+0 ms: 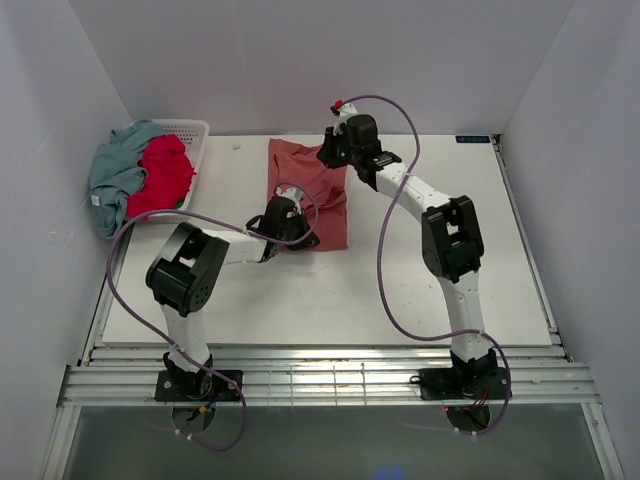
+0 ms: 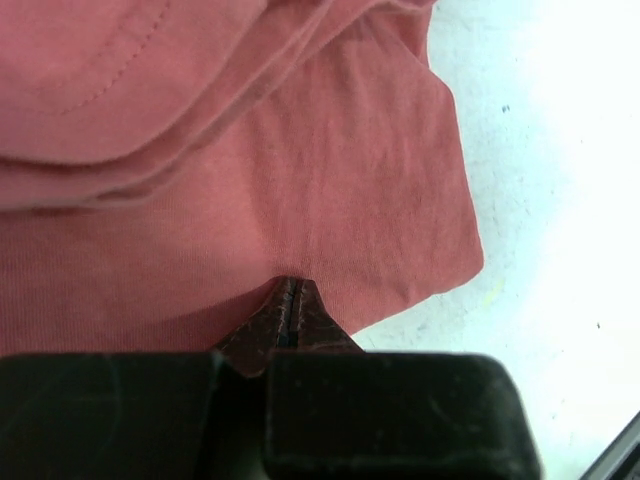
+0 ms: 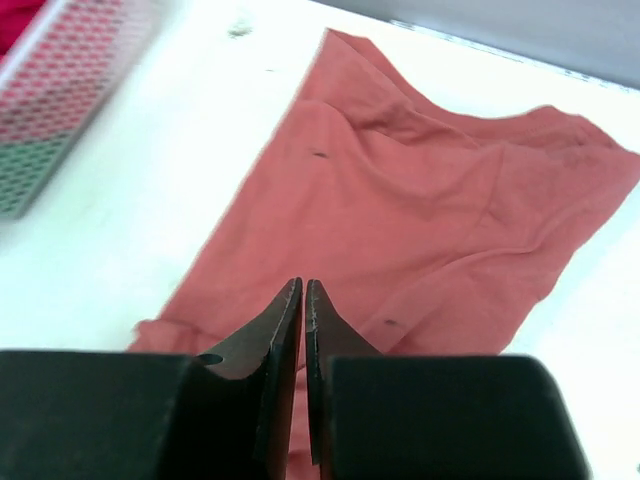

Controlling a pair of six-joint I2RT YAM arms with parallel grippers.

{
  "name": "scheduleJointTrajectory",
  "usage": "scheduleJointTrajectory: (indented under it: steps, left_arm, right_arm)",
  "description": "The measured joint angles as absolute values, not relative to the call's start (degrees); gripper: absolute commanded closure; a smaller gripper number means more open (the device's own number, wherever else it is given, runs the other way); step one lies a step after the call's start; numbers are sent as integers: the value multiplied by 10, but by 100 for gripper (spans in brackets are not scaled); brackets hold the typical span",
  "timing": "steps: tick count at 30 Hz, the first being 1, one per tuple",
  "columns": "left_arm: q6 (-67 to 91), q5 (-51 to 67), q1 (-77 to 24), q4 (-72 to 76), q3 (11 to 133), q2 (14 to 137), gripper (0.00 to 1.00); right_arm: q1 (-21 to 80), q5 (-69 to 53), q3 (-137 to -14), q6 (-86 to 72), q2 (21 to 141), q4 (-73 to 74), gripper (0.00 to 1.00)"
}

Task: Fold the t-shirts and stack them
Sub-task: Fold the tshirt

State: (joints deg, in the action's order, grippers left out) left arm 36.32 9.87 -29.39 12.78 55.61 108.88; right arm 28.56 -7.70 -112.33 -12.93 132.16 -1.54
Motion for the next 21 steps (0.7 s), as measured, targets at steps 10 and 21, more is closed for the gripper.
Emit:
scheduleJointTrajectory:
  steps: [10,21]
  left_arm:
    - [354,93,-325,45,602,1041,100]
    - [294,-65,-320,4,604,990,100]
  right_arm:
    - [314,-161,-932,-113,1143,-1,87]
    - [337,-202,-838,-99,1155,64,89]
